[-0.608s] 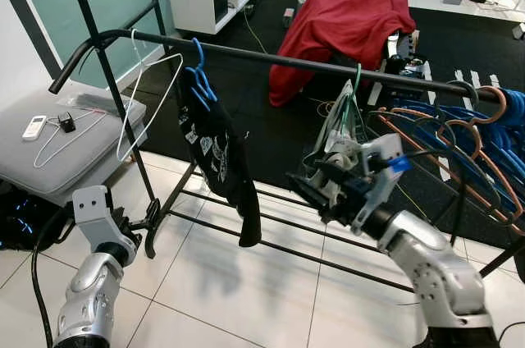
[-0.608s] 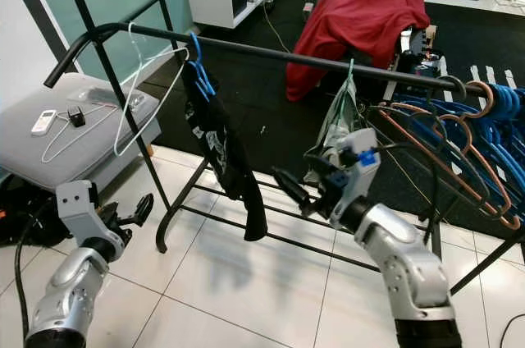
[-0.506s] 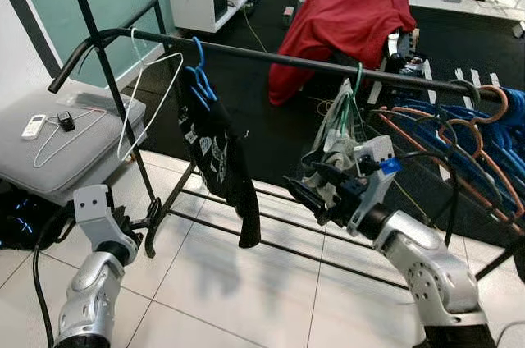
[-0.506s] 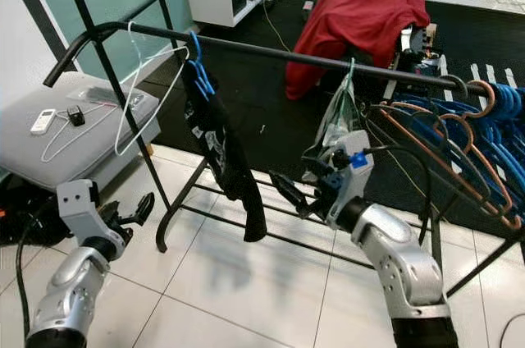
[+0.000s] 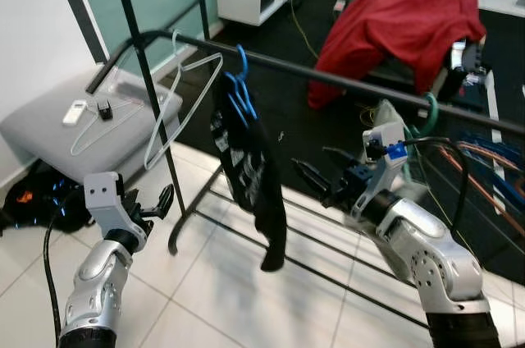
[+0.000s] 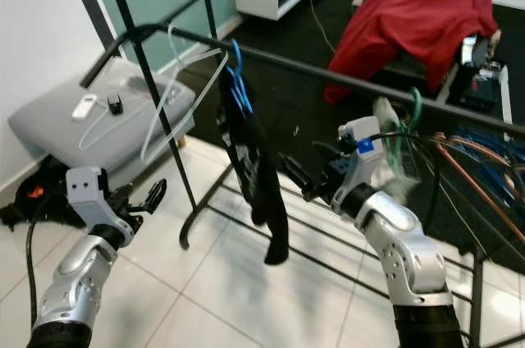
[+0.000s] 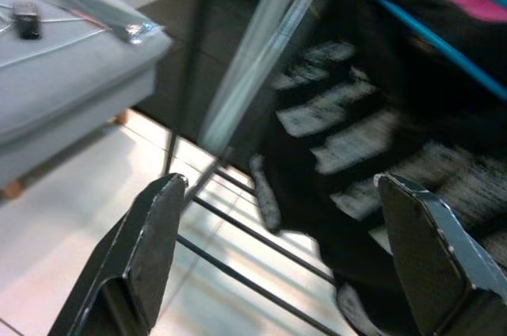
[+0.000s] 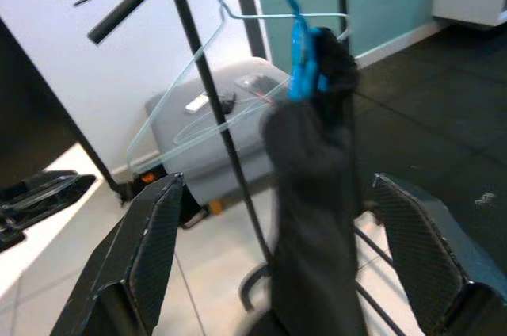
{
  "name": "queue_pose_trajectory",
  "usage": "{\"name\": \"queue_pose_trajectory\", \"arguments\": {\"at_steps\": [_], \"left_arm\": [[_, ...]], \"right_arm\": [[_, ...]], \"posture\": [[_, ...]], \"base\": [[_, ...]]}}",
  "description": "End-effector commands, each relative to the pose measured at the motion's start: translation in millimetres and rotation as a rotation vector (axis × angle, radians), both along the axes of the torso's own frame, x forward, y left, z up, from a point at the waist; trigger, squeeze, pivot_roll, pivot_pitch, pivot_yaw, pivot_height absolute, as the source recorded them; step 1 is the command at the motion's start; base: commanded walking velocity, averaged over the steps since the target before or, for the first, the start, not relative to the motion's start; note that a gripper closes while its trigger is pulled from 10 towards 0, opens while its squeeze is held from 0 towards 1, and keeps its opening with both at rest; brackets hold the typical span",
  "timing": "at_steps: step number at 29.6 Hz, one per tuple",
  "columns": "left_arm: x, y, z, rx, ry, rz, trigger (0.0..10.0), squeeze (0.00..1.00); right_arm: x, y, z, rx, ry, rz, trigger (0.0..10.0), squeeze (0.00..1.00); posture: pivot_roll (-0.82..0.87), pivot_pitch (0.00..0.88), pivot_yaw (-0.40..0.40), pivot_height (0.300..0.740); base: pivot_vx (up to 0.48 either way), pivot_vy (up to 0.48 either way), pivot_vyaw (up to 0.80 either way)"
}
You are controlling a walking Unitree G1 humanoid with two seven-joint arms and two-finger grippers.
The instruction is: Hang hanger
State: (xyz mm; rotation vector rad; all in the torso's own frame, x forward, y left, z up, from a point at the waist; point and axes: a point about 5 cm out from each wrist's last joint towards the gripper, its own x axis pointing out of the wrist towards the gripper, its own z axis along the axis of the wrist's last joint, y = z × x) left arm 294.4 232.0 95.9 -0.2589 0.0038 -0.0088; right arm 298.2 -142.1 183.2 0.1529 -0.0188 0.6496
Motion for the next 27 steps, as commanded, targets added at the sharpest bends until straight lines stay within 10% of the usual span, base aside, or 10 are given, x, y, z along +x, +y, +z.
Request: {"name": "queue_pose_trajectory", "arguments": {"at_steps": [1,27], "left_arm": [[-1.0,-0.2,-1,-0.005,0.007,-0.005,10.0,0.0],[8.2,-13.2,7,0.007,0.026,-0.046,10.0,0.0]], "right_arm": [[-0.7,-5.3,-4,-0.017,0.01,-0.017,10.0,0.0],[-39.4,-31.1,16,-0.076,0.061,0.141,10.0,0.0]], "posture": [[-0.08,0.104,0.0,0.74],[-0.11,0.116,0.004,0.74]], "base": [[0.48,0.0,0.0],[0.05,0.0,0.0]]}}
